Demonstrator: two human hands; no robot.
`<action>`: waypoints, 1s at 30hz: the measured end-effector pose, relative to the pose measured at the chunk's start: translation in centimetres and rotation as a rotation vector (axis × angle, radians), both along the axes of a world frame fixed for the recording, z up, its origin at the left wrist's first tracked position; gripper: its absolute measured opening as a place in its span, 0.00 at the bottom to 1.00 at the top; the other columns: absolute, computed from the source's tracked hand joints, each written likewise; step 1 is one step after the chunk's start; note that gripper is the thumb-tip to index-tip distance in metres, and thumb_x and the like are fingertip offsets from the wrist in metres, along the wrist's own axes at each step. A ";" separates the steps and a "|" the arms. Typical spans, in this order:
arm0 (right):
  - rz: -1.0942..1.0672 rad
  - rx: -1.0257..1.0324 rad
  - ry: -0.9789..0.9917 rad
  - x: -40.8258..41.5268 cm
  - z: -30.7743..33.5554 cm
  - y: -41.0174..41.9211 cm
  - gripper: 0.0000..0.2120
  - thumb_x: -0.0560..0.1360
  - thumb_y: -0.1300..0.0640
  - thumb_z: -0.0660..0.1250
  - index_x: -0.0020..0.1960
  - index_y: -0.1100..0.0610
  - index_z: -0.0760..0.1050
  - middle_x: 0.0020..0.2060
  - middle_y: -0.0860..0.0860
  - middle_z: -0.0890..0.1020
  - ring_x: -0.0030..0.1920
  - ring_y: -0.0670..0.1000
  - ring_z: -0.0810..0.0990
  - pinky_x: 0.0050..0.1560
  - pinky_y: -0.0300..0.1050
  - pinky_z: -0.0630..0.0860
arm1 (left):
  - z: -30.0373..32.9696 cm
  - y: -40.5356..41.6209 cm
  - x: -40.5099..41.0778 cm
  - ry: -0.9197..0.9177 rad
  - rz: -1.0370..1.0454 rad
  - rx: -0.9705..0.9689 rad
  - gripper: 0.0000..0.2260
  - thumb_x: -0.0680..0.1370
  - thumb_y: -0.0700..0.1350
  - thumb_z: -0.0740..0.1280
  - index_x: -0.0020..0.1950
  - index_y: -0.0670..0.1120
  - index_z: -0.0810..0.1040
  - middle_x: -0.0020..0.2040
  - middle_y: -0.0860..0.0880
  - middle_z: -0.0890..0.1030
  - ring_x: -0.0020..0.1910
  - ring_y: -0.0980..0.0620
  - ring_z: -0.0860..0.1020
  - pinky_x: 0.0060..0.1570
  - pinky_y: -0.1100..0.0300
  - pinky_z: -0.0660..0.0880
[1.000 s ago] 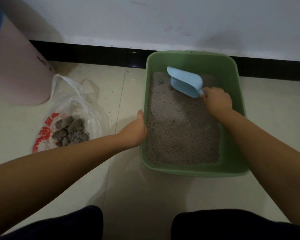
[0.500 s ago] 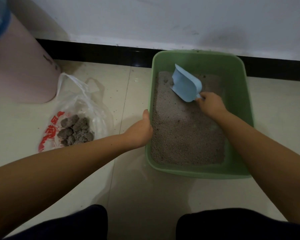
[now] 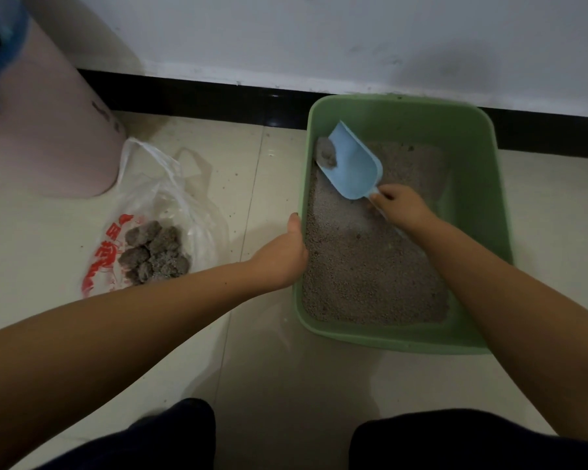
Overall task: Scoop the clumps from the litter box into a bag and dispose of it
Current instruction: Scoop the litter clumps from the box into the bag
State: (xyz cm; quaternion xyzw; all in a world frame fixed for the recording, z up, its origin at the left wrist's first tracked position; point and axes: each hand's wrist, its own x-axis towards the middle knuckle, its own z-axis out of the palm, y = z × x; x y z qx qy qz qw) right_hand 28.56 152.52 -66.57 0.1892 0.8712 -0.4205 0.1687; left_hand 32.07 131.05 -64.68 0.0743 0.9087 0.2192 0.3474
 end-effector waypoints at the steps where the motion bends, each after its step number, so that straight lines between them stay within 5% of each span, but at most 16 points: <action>1: -0.040 -0.058 -0.006 0.7 0.1 0.0 0.13 0.81 0.55 0.58 0.57 0.60 0.77 0.46 0.53 0.78 0.45 0.50 0.75 0.46 0.44 0.69 | -0.1 -0.1 -0.1 0.000 0.015 0.029 0.25 0.82 0.41 0.52 0.76 0.37 0.45 0.30 0.49 0.66 0.33 0.48 0.71 0.35 0.56 0.67; 5: -0.058 -0.201 -0.048 3.7 0.3 0.3 0.15 0.81 0.55 0.56 0.63 0.59 0.73 0.50 0.52 0.79 0.42 0.44 0.76 0.45 0.41 0.72 | 0.1 -0.1 -0.1 0.023 0.035 0.072 0.23 0.82 0.42 0.53 0.74 0.37 0.49 0.32 0.51 0.66 0.41 0.47 0.72 0.31 0.66 0.64; 10: -0.058 -0.233 -0.023 6.4 0.6 0.7 0.12 0.81 0.56 0.57 0.60 0.57 0.75 0.46 0.50 0.79 0.42 0.44 0.76 0.43 0.40 0.72 | 0.8 -0.2 -0.1 -0.005 0.035 0.071 0.24 0.82 0.41 0.53 0.75 0.37 0.49 0.53 0.35 0.78 0.42 0.47 0.72 0.40 0.55 0.68; 15: -0.019 -0.229 -0.100 7.8 1.6 1.3 0.12 0.81 0.55 0.57 0.60 0.56 0.74 0.43 0.48 0.79 0.40 0.45 0.76 0.42 0.39 0.72 | 0.5 0.1 -0.1 -0.042 0.014 0.026 0.28 0.82 0.40 0.52 0.76 0.38 0.40 0.31 0.46 0.70 0.29 0.53 0.68 0.29 0.59 0.63; 17: -0.044 -0.198 -0.086 8.1 2.5 1.3 0.11 0.81 0.54 0.58 0.55 0.57 0.77 0.41 0.49 0.79 0.38 0.46 0.75 0.39 0.39 0.71 | 0.7 0.1 -0.2 -0.054 0.011 0.014 0.24 0.83 0.40 0.51 0.76 0.37 0.44 0.31 0.46 0.68 0.29 0.53 0.68 0.35 0.56 0.69; 19: -0.055 -0.141 -0.042 8.2 3.7 1.3 0.12 0.80 0.52 0.58 0.46 0.56 0.77 0.37 0.51 0.78 0.35 0.47 0.73 0.36 0.40 0.69 | 0.8 -0.3 -0.3 -0.044 -0.012 0.034 0.24 0.83 0.43 0.51 0.76 0.37 0.47 0.36 0.42 0.74 0.34 0.48 0.72 0.45 0.52 0.70; 21: -0.055 -0.099 0.028 8.3 5.3 1.2 0.13 0.80 0.51 0.58 0.42 0.54 0.76 0.34 0.50 0.76 0.33 0.48 0.72 0.34 0.40 0.68 | 1.0 -1.4 -0.4 0.027 -0.047 0.066 0.25 0.83 0.46 0.53 0.76 0.39 0.48 0.52 0.36 0.78 0.49 0.40 0.77 0.50 0.52 0.71; 23: -0.029 -0.061 0.104 8.2 7.1 0.9 0.14 0.80 0.49 0.58 0.41 0.53 0.76 0.33 0.50 0.76 0.32 0.48 0.71 0.33 0.39 0.68 | 1.1 -3.4 -0.8 0.134 -0.051 0.057 0.20 0.83 0.49 0.53 0.72 0.40 0.60 0.59 0.36 0.77 0.56 0.39 0.76 0.53 0.52 0.72; 25: 0.034 -0.015 0.161 7.7 9.1 -0.1 0.15 0.79 0.48 0.59 0.39 0.52 0.77 0.32 0.51 0.76 0.32 0.48 0.71 0.34 0.41 0.68 | 1.2 -6.3 -1.5 0.256 -0.019 0.003 0.15 0.82 0.48 0.53 0.60 0.39 0.71 0.55 0.37 0.79 0.52 0.40 0.77 0.48 0.53 0.72; 28: 0.186 0.060 0.174 6.5 11.9 -3.0 0.16 0.79 0.47 0.59 0.38 0.53 0.78 0.30 0.50 0.77 0.31 0.48 0.72 0.37 0.42 0.69 | 1.2 -12.8 -2.6 0.376 0.087 -0.129 0.11 0.80 0.44 0.55 0.46 0.41 0.74 0.49 0.39 0.79 0.46 0.40 0.77 0.44 0.54 0.72; 30: 0.299 0.077 0.137 5.8 13.1 -5.5 0.16 0.79 0.47 0.59 0.36 0.51 0.76 0.30 0.49 0.77 0.30 0.48 0.72 0.36 0.42 0.69 | 1.1 -17.6 -2.7 0.435 0.175 -0.250 0.09 0.78 0.42 0.56 0.47 0.42 0.74 0.51 0.39 0.78 0.49 0.40 0.75 0.49 0.49 0.74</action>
